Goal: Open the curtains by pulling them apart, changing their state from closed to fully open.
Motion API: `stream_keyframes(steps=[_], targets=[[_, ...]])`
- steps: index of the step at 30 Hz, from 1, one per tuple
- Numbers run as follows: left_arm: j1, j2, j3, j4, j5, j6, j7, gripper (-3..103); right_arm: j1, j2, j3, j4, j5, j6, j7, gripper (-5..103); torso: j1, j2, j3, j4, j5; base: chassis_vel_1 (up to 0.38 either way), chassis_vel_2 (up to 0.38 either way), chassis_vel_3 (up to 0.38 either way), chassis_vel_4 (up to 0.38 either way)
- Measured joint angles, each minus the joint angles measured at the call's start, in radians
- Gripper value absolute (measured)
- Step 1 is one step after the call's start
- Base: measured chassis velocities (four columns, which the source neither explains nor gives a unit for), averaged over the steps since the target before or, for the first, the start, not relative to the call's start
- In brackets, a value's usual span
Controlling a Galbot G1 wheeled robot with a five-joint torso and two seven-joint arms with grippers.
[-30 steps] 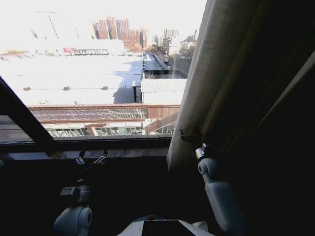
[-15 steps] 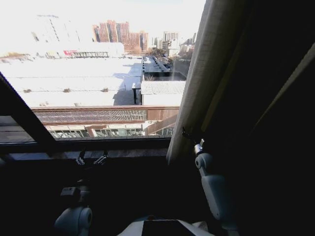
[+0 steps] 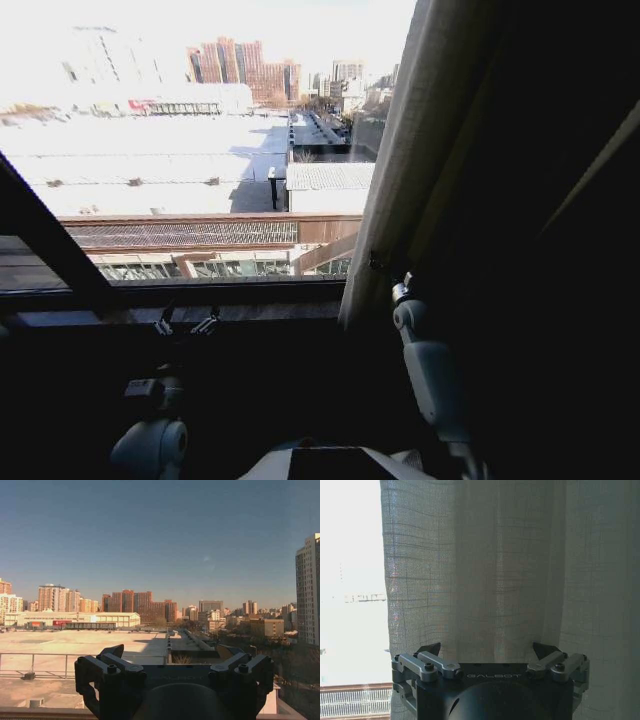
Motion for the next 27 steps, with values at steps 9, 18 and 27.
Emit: stream_keyframes(steps=[9,18,27], targets=[[0.018,0.004,-0.012,-0.001,-0.021,-0.016,0.0,100,0.025,0.019,-0.011,-0.011,-0.006,-0.005,-0.014,74,0.0,0.0,0.0,0.0001,0.0,0.0,0.0,0.0,0.0],[0.032,0.011,-0.023,-0.006,-0.04,-0.03,0.0,100,0.026,0.021,-0.015,-0.001,-0.019,-0.006,-0.014,41,0.0,0.0,0.0,0.0,0.0,0.0,0.0,0.0,0.0],[0.034,0.017,-0.024,-0.011,-0.046,-0.034,0.0,100,0.02,0.016,-0.015,0.017,-0.021,-0.007,-0.013,9,0.0,0.0,0.0,0.0,0.0001,0.0,0.0,0.0,0.0]])
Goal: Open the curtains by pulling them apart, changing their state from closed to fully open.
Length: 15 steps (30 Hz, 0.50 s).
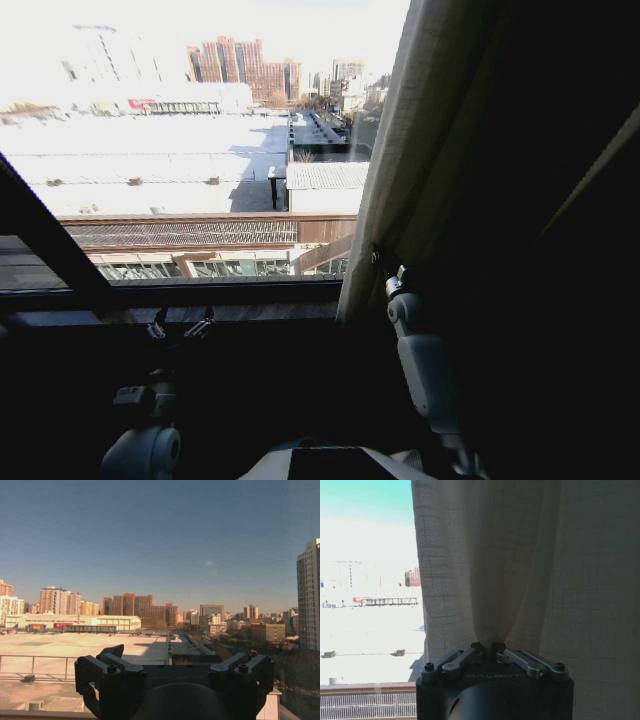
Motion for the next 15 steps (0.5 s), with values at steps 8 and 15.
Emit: stream_keyframes(steps=[8,15], targets=[[-0.003,0.007,-0.001,-0.003,-0.003,-0.001,0.0,100,-0.003,-0.004,-0.003,0.013,0.0,-0.002,0.0,0,0.0,0.0,0.0,0.0,0.0,0.0,0.0,0.0,0.0],[-0.003,0.006,0.0,-0.007,-0.004,-0.001,0.0,100,-0.016,-0.024,0.002,0.039,0.004,-0.004,0.0,0,0.0,0.0,0.0,0.0002,0.0,0.0,0.0,0.0,0.0]])
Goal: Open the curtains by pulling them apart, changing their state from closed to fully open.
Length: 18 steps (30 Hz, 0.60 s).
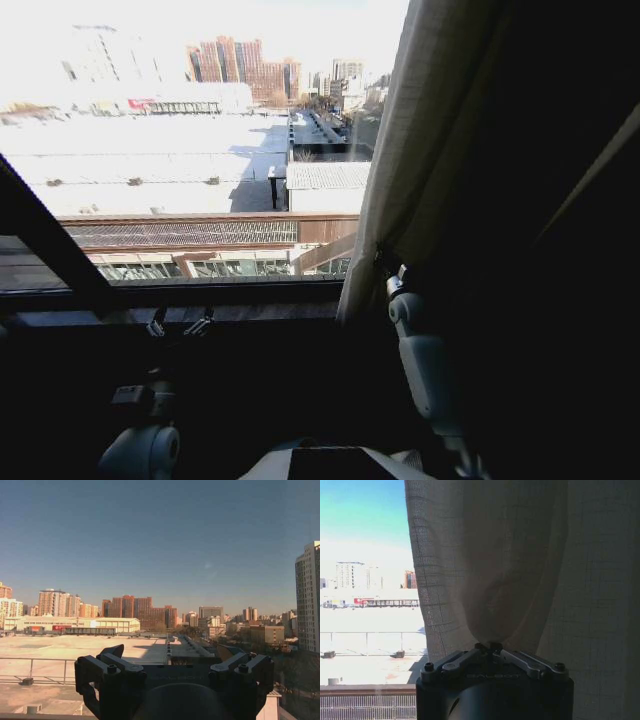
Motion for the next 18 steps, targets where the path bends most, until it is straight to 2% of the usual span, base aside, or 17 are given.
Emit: stream_keyframes(steps=[9,18], targets=[[-0.001,-0.008,0.012,-0.001,0.004,0.0,0.0,100,-0.012,-0.057,0.116,0.021,0.057,-0.028,0.005,0,0.0,0.0,0.0,-0.0003,0.0001,0.0,0.0,0.0,0.0],[-0.012,-0.01,0.022,-0.004,0.009,0.005,0.0,100,-0.033,-0.079,0.148,0.06,0.09,-0.05,-0.001,0,0.0,0.0,0.0,-0.0002,0.0,0.0,0.0,0.0,0.0]])
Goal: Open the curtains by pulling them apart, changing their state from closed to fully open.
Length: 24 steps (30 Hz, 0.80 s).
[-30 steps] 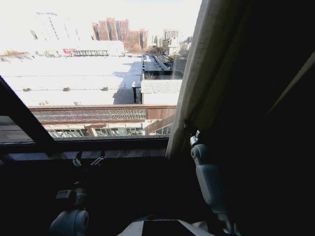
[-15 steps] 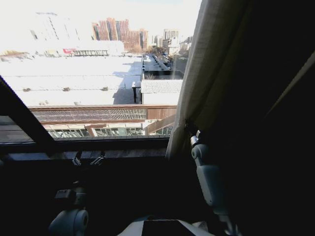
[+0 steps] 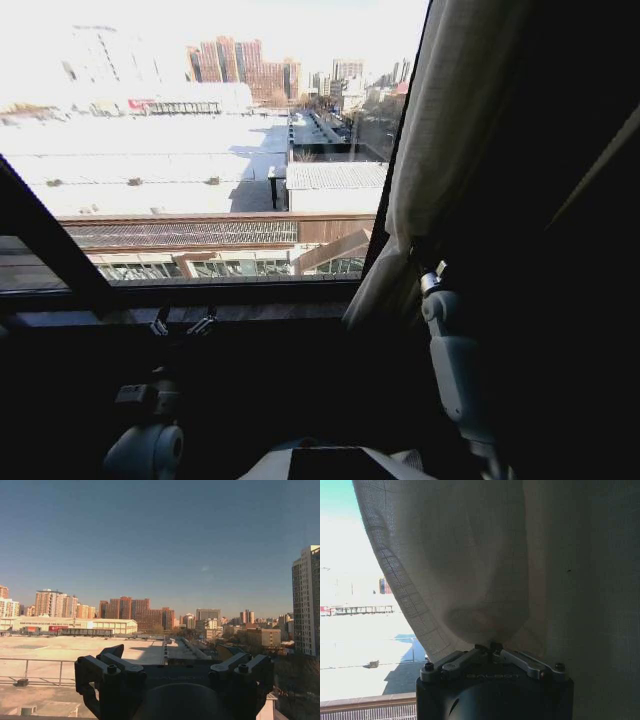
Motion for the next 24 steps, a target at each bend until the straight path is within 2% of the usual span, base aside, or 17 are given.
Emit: stream_keyframes(steps=[24], targets=[[-0.006,0.009,-0.007,0.018,-0.007,-0.002,0.001,100,-0.006,0.015,-0.015,0.024,-0.006,-0.016,-0.021,0,0.0,0.0,0.0,-0.0001,-0.0002,-0.009,-0.008,0.009,0.01]])
